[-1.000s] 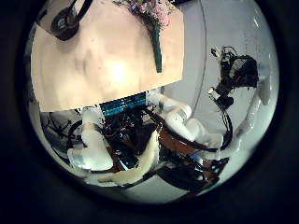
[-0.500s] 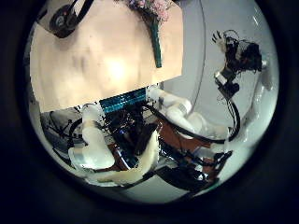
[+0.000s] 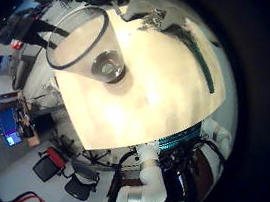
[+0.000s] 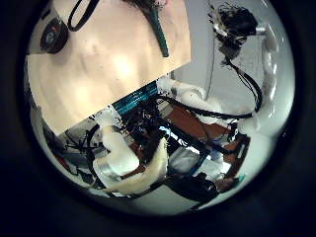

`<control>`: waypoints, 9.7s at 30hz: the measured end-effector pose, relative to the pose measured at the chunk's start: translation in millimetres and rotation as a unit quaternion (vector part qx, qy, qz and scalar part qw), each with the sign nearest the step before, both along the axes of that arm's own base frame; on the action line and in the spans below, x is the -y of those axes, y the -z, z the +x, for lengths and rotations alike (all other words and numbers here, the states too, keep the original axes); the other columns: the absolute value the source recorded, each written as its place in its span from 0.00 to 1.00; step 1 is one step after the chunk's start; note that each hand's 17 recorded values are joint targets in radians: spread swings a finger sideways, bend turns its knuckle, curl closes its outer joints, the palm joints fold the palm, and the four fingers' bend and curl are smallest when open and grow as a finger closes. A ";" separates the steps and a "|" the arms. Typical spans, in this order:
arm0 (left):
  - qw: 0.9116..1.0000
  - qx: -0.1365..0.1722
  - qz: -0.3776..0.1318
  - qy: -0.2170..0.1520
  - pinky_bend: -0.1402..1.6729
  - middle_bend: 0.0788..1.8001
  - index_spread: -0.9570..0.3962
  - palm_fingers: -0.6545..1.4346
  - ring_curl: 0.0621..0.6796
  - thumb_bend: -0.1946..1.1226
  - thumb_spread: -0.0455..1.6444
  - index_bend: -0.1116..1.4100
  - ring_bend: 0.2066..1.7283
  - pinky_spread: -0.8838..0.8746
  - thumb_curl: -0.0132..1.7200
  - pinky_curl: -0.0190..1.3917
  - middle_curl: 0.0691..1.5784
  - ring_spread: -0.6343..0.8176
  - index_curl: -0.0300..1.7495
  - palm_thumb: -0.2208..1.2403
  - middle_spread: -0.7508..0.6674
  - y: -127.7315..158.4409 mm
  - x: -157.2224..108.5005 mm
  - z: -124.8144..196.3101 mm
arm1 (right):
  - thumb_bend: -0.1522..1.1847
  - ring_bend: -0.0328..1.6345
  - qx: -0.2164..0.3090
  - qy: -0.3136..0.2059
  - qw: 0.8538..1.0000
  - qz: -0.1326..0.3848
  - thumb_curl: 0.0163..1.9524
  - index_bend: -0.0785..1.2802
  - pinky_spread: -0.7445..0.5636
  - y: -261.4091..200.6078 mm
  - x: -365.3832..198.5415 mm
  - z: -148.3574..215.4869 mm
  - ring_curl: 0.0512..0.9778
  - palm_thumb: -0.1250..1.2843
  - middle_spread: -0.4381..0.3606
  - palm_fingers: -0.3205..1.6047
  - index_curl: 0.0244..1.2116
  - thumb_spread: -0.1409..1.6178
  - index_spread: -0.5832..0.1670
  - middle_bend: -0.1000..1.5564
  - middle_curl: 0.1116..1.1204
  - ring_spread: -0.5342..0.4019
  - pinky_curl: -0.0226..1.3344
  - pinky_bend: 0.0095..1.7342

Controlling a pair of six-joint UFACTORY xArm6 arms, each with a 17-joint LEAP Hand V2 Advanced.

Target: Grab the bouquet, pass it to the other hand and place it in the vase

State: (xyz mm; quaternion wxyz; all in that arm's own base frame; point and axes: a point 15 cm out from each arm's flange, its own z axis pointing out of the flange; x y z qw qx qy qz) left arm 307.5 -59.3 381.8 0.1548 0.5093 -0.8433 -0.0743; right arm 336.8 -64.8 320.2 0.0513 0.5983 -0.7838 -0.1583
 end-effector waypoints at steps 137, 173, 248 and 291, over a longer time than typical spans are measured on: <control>0.985 0.073 -0.137 -0.075 0.29 0.06 0.75 0.36 0.26 0.13 0.68 0.19 0.15 0.86 0.17 0.14 0.15 0.83 0.22 0.30 0.82 -40.5 18.3 41.1 | 0.13 0.89 0.409 0.079 0.887 0.202 0.47 0.90 0.43 -124.0 35.0 28.5 0.63 0.91 0.42 0.78 0.71 0.60 0.48 0.88 0.61 0.38 0.42 0.82; 0.867 0.029 -0.486 -0.105 0.30 0.07 0.79 0.36 0.26 0.13 0.66 0.18 0.20 0.85 0.19 0.13 0.18 0.81 0.20 0.32 0.81 -152.4 110.9 81.9 | 0.11 0.91 0.443 -0.103 0.716 0.529 0.56 0.96 0.42 -200.9 -131.3 1.7 0.62 0.91 0.42 0.78 0.65 0.58 0.51 0.90 0.56 0.39 0.55 0.75; 0.730 -0.089 -0.670 -0.107 0.85 0.53 0.33 0.89 0.79 0.18 0.62 0.47 0.77 0.23 0.31 0.31 0.64 0.14 0.66 0.74 0.17 -191.3 167.7 57.4 | 0.08 0.89 0.348 -0.174 0.788 0.477 0.51 0.94 0.38 -134.2 -191.2 2.9 0.60 0.78 0.42 0.76 0.60 0.59 0.51 0.89 0.54 0.38 0.67 0.67; 0.774 0.227 -0.559 -0.194 0.86 0.64 0.20 0.85 0.87 0.14 0.67 0.58 0.81 0.23 0.45 0.43 0.58 0.17 0.68 0.78 0.18 -236.6 -41.4 105.8 | 0.10 0.43 0.318 -0.104 0.791 0.512 0.28 0.18 0.94 -104.6 -196.0 2.7 0.20 0.67 0.70 0.22 0.27 0.64 0.41 0.25 0.21 0.80 0.33 0.44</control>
